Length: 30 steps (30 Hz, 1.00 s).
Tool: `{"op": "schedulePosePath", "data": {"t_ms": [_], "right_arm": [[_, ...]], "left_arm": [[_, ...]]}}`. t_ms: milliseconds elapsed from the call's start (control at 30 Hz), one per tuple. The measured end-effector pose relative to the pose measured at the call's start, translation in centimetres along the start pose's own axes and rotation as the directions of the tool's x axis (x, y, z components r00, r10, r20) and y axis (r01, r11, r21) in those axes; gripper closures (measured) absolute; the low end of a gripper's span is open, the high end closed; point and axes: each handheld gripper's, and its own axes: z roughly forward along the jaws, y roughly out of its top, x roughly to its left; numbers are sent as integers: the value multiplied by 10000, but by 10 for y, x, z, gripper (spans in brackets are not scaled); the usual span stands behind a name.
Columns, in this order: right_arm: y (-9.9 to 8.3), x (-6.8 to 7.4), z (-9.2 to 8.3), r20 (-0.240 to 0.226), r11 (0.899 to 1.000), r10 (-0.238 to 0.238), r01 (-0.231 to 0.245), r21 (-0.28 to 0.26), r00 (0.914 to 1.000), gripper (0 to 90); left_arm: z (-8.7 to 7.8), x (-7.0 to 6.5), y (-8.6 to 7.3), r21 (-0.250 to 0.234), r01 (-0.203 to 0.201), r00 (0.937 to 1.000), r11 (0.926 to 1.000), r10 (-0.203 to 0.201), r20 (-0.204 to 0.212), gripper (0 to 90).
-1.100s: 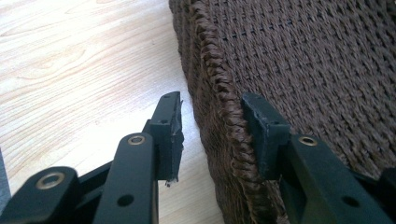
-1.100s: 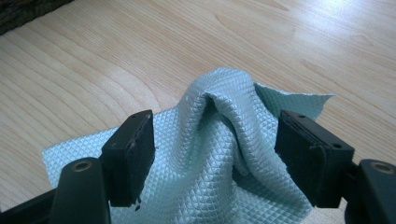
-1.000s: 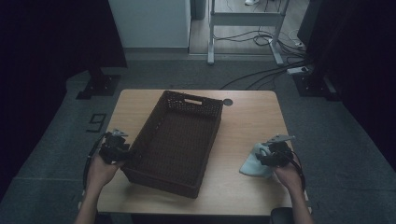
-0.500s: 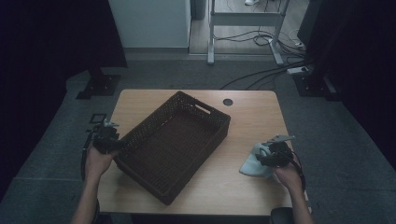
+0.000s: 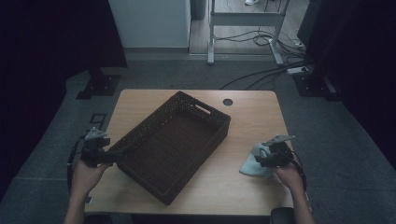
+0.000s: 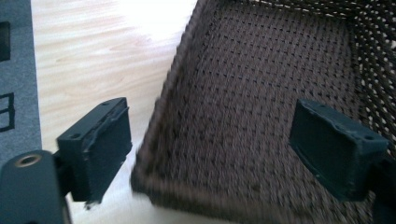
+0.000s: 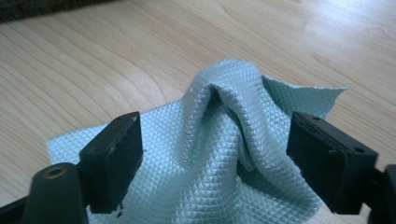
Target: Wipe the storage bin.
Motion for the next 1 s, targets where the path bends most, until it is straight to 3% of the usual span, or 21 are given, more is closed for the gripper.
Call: {"op": "schedulePosePath", "data": {"t_ms": [233, 433, 533, 667, 767, 900, 1000], "right_arm": [[-3, -1, 7, 66, 9991, -360, 358, 241, 9993, 172], [-6, -1, 17, 67, 9947, -487, 478, 909, 9988, 304], [-6, -2, 20, 142, 9917, -328, 308, 1247, 9994, 370], [-5, -3, 19, 177, 9906, -101, 76, 1362, 9998, 523], [-2, -3, 16, 295, 9863, -116, 66, 1649, 9995, 666], [0, 0, 15, 277, 9859, -163, 114, 1671, 9995, 724], [3, 0, 9, 233, 9922, -84, 54, 1247, 9997, 737]], "left_arm": [[-4, -1, -35, 278, -132, 9999, 9995, 135, -77, 18], [1, 3, -60, 139, 40, 10000, 9999, -41, 43, 0], [10, 3, -67, 485, -324, 9994, 9983, 331, -127, 0], [23, -1, -69, 842, -897, 9951, 9924, 929, -348, 0], [31, -3, -65, 879, -984, 9938, 9913, 1024, -424, 0], [35, -4, -59, 920, -1194, 9911, 9886, 1242, -486, 0], [39, -1, -56, 848, -1080, 9924, 9905, 1124, -493, 0]]}}
